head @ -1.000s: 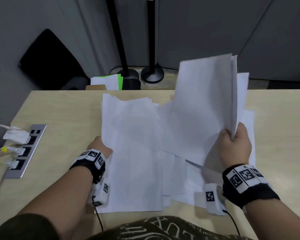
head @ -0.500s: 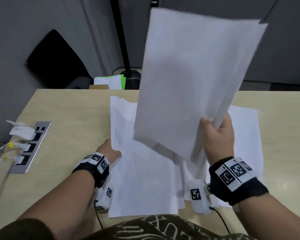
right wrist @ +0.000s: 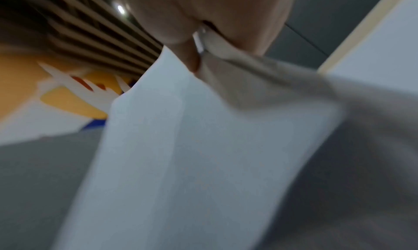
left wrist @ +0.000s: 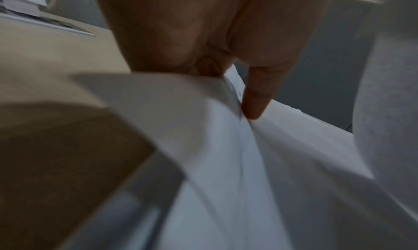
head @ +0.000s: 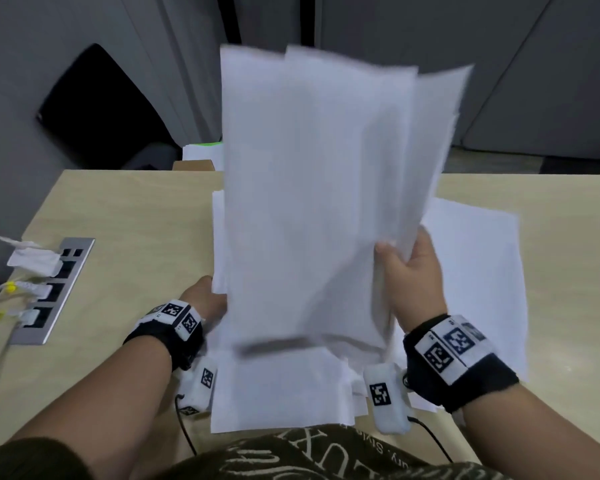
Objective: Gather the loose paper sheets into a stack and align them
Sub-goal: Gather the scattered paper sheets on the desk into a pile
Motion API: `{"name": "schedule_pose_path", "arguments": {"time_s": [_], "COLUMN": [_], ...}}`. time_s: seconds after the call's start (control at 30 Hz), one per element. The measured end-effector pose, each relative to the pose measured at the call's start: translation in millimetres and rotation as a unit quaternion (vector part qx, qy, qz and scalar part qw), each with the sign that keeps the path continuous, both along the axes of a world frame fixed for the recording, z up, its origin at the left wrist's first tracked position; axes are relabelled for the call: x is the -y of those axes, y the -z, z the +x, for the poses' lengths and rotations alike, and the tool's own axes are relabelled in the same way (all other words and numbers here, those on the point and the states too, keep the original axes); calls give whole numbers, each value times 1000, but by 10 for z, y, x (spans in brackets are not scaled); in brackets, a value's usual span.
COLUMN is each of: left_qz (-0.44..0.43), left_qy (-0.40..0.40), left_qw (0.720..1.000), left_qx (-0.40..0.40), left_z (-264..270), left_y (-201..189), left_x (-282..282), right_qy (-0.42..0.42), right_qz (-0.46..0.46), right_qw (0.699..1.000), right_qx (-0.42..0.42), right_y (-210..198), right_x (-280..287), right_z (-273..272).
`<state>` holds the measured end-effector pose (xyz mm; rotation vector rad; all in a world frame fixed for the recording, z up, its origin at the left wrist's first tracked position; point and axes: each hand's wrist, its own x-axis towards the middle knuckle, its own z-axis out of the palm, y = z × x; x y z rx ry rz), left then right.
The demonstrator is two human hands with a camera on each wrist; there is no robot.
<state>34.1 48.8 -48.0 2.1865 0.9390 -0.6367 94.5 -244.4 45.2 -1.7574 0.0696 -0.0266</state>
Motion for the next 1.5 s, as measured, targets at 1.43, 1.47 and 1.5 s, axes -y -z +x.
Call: {"name": "schedule_pose_path", "arguments": {"time_s": [1.43,1.47,1.5], "left_qz": [-120,-110,-105], "left_qy": [-49,-44,-40], "left_qw": [989,991,991], "left_qx": [71,68,67], "left_z": [73,75,77], "left_y": [33,23,10], "left_x": [493,491,482], "right_qy": [-16,-28,-25], "right_qz": [-376,-378,-385], "right_qw": [884,882,879], "right_qx": [-278,-281,-282], "right_y": [1021,1010,995], "right_x": [647,644,636], "right_z": [246,247,248]}}
